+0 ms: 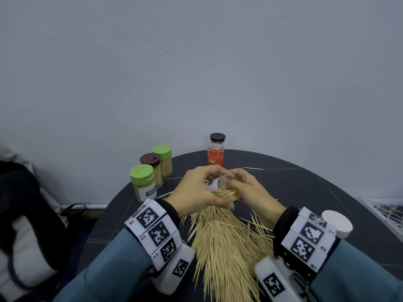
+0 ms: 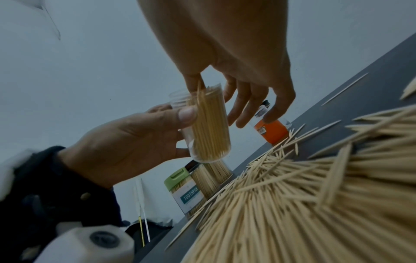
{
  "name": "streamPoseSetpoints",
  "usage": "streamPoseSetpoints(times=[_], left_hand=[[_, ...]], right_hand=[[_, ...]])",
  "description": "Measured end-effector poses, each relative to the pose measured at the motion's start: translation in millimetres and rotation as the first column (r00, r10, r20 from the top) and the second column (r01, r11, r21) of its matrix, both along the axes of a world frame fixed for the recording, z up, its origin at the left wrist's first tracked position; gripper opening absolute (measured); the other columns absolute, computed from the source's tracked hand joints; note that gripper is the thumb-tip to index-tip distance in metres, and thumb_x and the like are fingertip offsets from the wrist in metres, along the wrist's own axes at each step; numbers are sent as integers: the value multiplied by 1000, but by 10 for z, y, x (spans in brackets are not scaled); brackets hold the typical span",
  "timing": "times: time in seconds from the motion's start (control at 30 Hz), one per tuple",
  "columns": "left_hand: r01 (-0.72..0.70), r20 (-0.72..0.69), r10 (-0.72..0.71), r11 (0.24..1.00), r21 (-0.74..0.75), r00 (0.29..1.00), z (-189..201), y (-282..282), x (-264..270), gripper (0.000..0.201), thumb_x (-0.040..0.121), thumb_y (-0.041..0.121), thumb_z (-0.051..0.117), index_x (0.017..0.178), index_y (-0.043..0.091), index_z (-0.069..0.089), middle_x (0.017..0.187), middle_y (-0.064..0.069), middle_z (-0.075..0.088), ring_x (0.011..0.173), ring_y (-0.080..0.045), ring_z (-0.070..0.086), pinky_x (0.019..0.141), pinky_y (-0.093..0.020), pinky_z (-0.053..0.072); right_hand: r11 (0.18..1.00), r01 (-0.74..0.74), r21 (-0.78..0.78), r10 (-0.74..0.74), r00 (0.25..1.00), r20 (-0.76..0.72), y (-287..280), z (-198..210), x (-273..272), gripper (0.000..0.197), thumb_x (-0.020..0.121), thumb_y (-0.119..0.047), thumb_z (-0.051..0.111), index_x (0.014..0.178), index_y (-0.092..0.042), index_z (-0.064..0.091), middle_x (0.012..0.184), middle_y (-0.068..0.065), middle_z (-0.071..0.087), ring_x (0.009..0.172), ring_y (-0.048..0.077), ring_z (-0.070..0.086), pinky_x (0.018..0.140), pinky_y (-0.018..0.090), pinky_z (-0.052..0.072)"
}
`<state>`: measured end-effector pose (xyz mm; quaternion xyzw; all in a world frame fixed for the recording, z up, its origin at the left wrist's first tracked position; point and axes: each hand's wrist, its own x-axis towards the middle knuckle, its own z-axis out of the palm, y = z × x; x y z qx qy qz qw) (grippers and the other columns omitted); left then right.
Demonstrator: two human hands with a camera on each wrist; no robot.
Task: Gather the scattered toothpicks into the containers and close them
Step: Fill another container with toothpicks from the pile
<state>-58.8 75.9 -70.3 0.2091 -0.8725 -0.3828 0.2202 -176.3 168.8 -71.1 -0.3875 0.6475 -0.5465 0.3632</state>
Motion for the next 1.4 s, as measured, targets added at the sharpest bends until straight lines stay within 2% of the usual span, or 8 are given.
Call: streamPoseSetpoints(times=[0.27,0.5,0.67,0.8,0.9,1.07,1.23,1.4], left_hand=[[19,41,-20,1000,16,999,-4,-1,-1,56,60,25,89,110,29,66,108,11,67,105,-3,56,85,-19,43],[-51,28,50,997,59,998,41,-78,39,51,58,26,90,100,37,65,104,10,67,102,-5,57,81,-20,41],[-106,35,103,988,108,994,79,-136,79,52,57,25,90,103,31,66,106,8,67,103,-9,59,90,-29,48],[-153,40,148,978,141,988,97,-194,96,52,56,25,90,101,32,66,105,6,68,103,-13,61,94,-39,49],[-179,36,175,971,158,984,116,-235,116,56,57,23,90,107,26,66,105,3,68,102,-15,61,93,-37,50],[-162,9,164,966,200,986,141,-243,144,52,60,18,88,106,23,66,106,3,68,101,-13,61,85,-25,49],[-149,-15,157,959,241,987,155,-235,135,53,59,18,89,107,22,68,104,2,69,101,-15,62,88,-27,49],[-131,-36,144,959,251,989,179,-224,148,53,60,18,89,108,22,67,103,4,68,99,-12,61,86,-24,48]], right_hand=[[988,-54,146,70,991,-112,25,56,-2,30,86,-16,61,114,-17,49,102,-3,59,94,8,58,76,19,46],[961,-58,269,112,975,-191,96,259,-159,45,86,-45,54,121,-16,53,113,-3,63,110,11,55,96,35,39],[877,-14,480,241,877,-415,136,312,-202,28,88,-41,57,98,-15,60,104,2,64,100,13,58,80,25,42],[668,71,741,532,650,-542,39,223,-60,66,81,-56,59,126,-8,51,125,5,56,112,18,53,92,30,42],[615,114,780,609,561,-562,-98,159,102,71,79,-59,60,126,-7,49,124,6,56,105,18,52,83,28,42],[558,174,812,646,522,-556,-263,125,223,69,81,-52,63,130,-8,46,123,5,56,106,19,54,85,29,44],[537,182,823,648,536,-542,-330,77,240,48,86,-35,63,123,-8,50,86,1,53,63,10,46,56,21,40],[567,173,805,615,562,-554,-339,68,220,45,90,-26,59,127,-5,46,104,6,51,87,16,51,59,22,43]])
